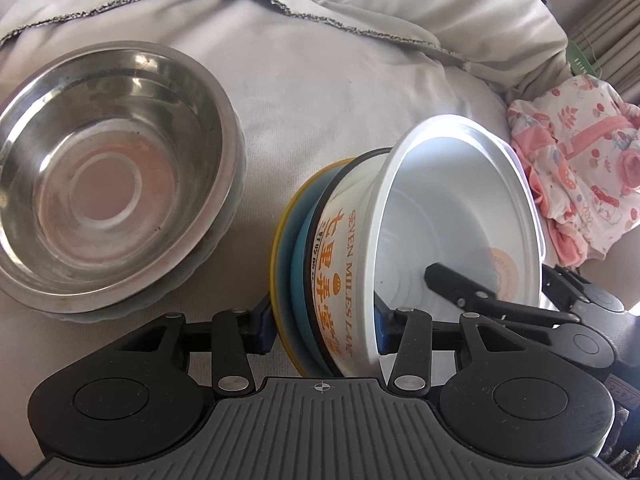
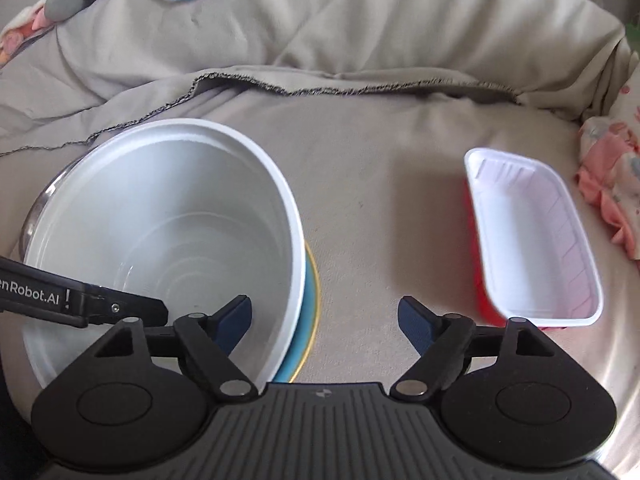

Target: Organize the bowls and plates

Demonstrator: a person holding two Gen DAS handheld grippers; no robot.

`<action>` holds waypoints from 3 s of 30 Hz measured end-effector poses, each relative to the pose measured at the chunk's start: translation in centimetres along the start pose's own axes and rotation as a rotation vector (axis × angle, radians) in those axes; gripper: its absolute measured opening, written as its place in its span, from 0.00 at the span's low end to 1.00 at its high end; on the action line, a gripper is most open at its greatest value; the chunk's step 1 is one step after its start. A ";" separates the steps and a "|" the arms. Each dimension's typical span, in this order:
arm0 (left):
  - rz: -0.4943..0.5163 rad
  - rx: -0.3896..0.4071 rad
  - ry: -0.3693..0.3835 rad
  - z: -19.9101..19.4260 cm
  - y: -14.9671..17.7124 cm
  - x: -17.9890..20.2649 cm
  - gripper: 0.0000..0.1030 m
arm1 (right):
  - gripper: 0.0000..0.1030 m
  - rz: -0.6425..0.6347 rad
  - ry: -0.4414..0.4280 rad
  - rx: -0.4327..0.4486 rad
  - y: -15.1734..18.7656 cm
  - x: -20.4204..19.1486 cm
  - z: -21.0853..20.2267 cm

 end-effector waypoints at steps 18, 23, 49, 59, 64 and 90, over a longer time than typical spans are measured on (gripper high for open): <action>0.035 -0.048 -0.036 0.0 0.2 0.4 0.42 | 0.62 0.146 -0.348 -0.146 1.2 -1.4 2.0; 0.032 -0.052 -0.032 0.0 0.2 0.2 0.42 | 0.61 0.153 -0.379 -0.160 1.1 -1.9 2.1; 0.031 -0.078 -0.078 -1.0 2.0 -0.5 0.42 | 0.62 0.152 -0.430 -0.214 1.7 -3.2 2.3; 0.002 -0.089 -0.069 -0.6 1.8 -0.8 0.42 | 0.62 0.163 -0.466 -0.226 1.6 -2.9 2.2; -0.002 -0.100 -0.053 -0.7 2.0 -1.0 0.41 | 0.62 0.159 -0.453 -0.236 1.7 -3.1 2.0; -0.027 0.077 -0.019 -7.2 0.5 -1.9 0.31 | 0.63 0.120 -0.412 -0.114 -1.1 -2.7 -0.7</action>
Point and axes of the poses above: each gripper's, at about its wrist camera, not at the fingertips, and z roughly the way its jaws point, x to its right, y to its underside, the point moved 8 cm from there along z, roughly the way its jaws point, and after that the axes turned 14 degrees about -x, right-handed, at the moved point
